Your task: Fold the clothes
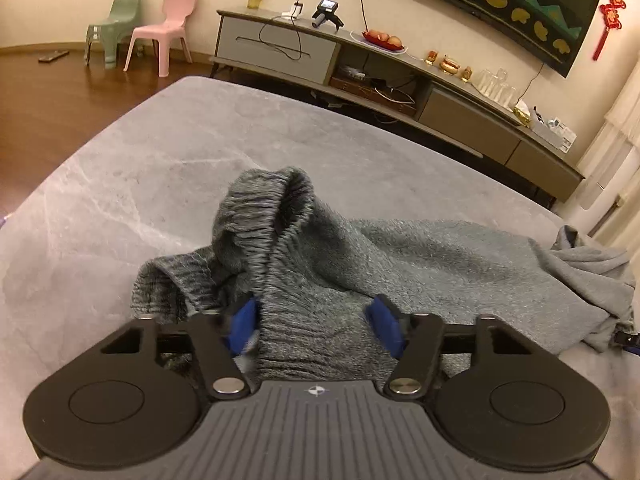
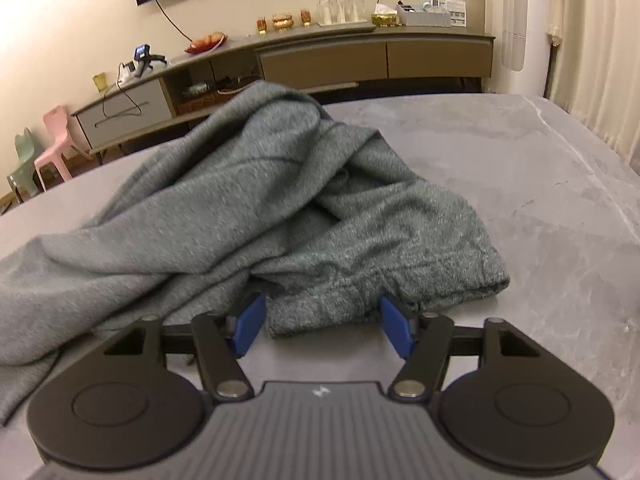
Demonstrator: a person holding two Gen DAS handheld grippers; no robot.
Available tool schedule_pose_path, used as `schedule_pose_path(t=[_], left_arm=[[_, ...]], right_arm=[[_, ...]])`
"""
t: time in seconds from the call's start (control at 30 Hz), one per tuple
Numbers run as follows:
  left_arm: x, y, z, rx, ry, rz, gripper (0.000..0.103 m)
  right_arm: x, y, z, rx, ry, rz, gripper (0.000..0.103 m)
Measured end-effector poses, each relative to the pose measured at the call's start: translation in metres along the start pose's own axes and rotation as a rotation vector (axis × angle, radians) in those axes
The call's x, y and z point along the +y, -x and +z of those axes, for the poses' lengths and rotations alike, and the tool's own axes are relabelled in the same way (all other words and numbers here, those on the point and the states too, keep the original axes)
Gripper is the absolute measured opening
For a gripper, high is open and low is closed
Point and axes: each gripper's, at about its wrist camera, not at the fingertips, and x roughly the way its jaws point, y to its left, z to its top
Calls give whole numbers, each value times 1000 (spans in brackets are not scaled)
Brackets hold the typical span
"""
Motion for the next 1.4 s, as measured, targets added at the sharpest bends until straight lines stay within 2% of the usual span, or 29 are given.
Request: schedule_pose_path(t=[0.07, 0.1, 0.13, 0.17, 0.23, 0.27, 0.43, 0.63, 0.7, 0.77, 0.8, 0.83, 0.87, 0.93, 1.0, 1.03, 1.07, 1.1, 1.13, 1.17, 1.2, 1.27, 1.33, 1.4], left_arm=[[2, 1, 1, -10, -2, 2, 35], [4, 2, 1, -19, -2, 4, 30], [5, 3, 1, -28, -1, 7, 20], [5, 6, 2, -39, -2, 9, 15], [6, 12, 4, -70, 0, -2, 15], [7, 15, 6, -87, -3, -10, 15], [8, 27, 13, -146, 0, -37, 15], [9, 25, 17, -133, 2, -46, 15], [8, 22, 17, -121, -3, -39, 15], [5, 17, 17, -108, -13, -27, 16], [4, 14, 16, -102, -18, -22, 19], [2, 12, 16, -95, -23, -16, 26], [1, 9, 16, -89, -28, -10, 40], [-6, 4, 14, -88, -51, 11, 61], [-13, -3, 13, -82, -92, 24, 62], [-16, -7, 11, -79, -110, 29, 60], [-16, -9, 11, -82, -114, 35, 53], [-17, -10, 11, -86, -118, 42, 43], [-18, -12, 11, -89, -122, 48, 25], [-18, -14, 11, -93, -126, 54, 15], [-19, -16, 11, -96, -129, 61, 15], [-10, 4, 22, -173, -78, 36, 14], [4, 35, 36, -269, -7, 3, 14], [31, 74, 48, -366, 106, -55, 13]], right_arm=[[-1, -1, 1, 2, -1, 0, 31], [-1, 0, 1, -2, 0, 1, 27], [-1, 1, 2, -7, 0, 2, 18], [0, 2, 3, -13, 1, 2, 13], [-1, 8, 3, -32, -6, 6, 10], [-3, 11, 4, -43, -13, 9, 5], [-7, 32, 10, -99, -42, 41, 4], [-13, 34, 13, -98, -81, 44, 4], [-14, 32, 13, -88, -100, 43, 7], [-16, 30, 12, -78, -127, 46, 16], [-17, 29, 12, -75, -145, 51, 19], [-19, 28, 12, -72, -163, 59, 32], [-20, 27, 11, -72, -178, 65, 46], [-21, 22, 10, -68, -198, 75, 51], [-20, 14, 9, -51, -190, 72, 50], [-19, 9, 8, -43, -180, 69, 43], [-18, 4, 6, -36, -170, 65, 23], [-17, -1, 5, -28, -160, 61, 16], [-17, -1, 4, -34, -154, 62, 12], [-16, -1, 4, -42, -150, 63, 8], [-16, 5, 5, -55, -148, 68, 8], [-15, 21, 7, -84, -147, 83, 7], [-14, 59, 10, -121, -129, 112, 7], [-14, 101, 11, -154, -102, 146, 6]])
